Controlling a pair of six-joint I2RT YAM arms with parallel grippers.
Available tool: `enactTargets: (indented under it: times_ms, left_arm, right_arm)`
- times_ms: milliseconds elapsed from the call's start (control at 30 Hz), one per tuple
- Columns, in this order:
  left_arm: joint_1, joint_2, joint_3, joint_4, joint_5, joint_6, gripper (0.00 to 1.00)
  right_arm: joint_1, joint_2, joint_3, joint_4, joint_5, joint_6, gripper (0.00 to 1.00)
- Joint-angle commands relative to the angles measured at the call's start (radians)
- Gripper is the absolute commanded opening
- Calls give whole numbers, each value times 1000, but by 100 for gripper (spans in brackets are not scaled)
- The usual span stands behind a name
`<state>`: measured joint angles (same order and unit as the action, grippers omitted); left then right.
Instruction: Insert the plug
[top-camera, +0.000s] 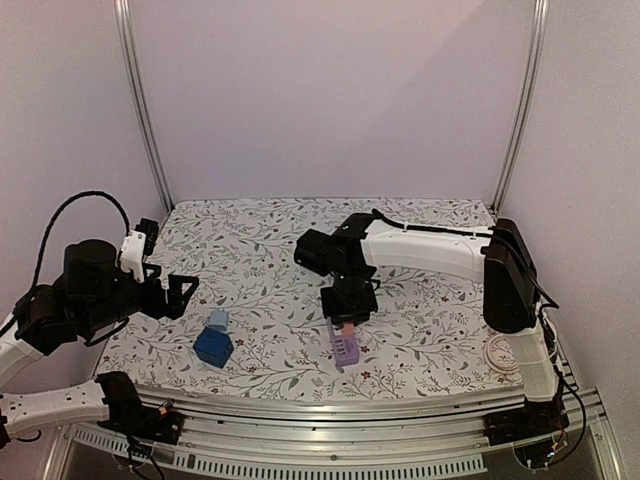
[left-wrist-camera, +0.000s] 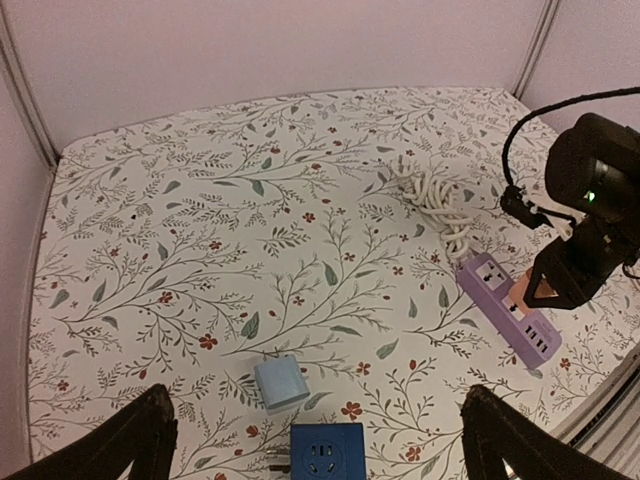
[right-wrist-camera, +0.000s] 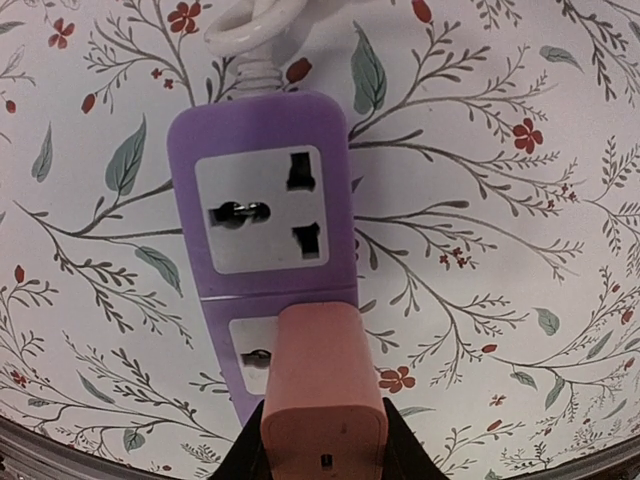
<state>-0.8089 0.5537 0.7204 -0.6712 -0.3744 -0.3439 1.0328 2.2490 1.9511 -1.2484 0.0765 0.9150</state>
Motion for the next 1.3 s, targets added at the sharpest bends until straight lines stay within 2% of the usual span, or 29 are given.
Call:
enactTargets:
  times_ms: [0,167,367,500,867,933,1267]
  left_arm:
    - [10,-10,-17,6,2,8,100]
    - [11,-9,-18,5,-3,6,99]
    - [11,-12,-18,4,-8,5,99]
    - [11,-11,-18,7,-6,6,99]
    - [11,-2,-18,7,-8,5,100]
    - [11,7,-17,7,-8,4,99]
    - [11,53,17,-14,-3,-8,99]
  right_arm:
    - [-1,121,-55,-38,-100,14,5]
    - [-1,94,-45,-42,-92,21,32]
    - [-1,68,22,-84,-82,21,53]
    - [-1,41,73,-89,-49,28,64]
    - [-5,-70,130,-47,-50,10,85]
    - [-6,-93,130,-59,-30,17,97]
    - [-36,-189,128,-79,81,31,99]
